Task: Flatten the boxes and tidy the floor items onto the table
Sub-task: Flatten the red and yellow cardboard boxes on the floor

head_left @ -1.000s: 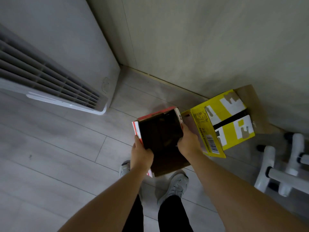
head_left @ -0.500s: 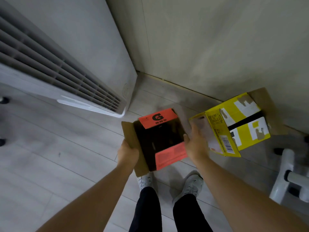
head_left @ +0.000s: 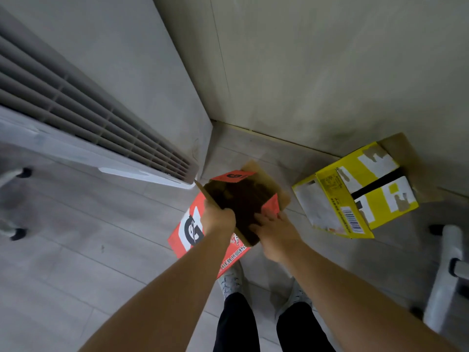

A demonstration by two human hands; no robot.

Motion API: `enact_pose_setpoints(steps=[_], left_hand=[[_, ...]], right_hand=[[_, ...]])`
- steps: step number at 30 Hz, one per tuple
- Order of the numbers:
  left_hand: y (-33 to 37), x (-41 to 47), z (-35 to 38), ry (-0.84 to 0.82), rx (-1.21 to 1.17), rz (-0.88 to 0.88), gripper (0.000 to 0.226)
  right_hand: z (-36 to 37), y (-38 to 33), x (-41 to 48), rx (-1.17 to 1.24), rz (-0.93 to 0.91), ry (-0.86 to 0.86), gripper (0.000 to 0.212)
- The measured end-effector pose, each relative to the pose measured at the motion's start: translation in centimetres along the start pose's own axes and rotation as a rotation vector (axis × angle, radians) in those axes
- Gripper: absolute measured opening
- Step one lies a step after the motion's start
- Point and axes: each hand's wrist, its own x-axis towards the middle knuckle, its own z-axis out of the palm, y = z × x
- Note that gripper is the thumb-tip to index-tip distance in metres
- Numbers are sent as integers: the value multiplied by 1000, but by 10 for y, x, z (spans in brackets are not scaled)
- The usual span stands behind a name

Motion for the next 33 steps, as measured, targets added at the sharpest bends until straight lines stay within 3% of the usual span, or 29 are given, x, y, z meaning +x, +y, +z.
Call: enact_pose_setpoints(steps=[2,4,9,13,15,16,19,26,33], left_hand=[[0,9,11,18,-20,15,24],[0,17,27,3,-95,29,31],[-8,39,74,-70,-288,-8,27],[-19,55,99,-327,-458,-69,29],[-28,61,105,-409,-306,-48,65],[-32,58,101,-412,-182,7,71],[-50,47,79,-341,47,182,55],[-122,33,35,-238,324,230,49],[-242,65,44,-89,626,327,60]], right_hand=[[18,9,0,9,145,-22,50],[42,21,1,78,264,-15,58],[90,39,-6,246,411,-64,75],[111,29,-14,293,447,-38,70],[117,18,-18,317,435,-19,66],[118,11,-21,334,430,-8,65],[114,-5,-21,354,415,39,63],[105,-25,20,229,159,107,54],[139,-34,94,7,-66,191,62]])
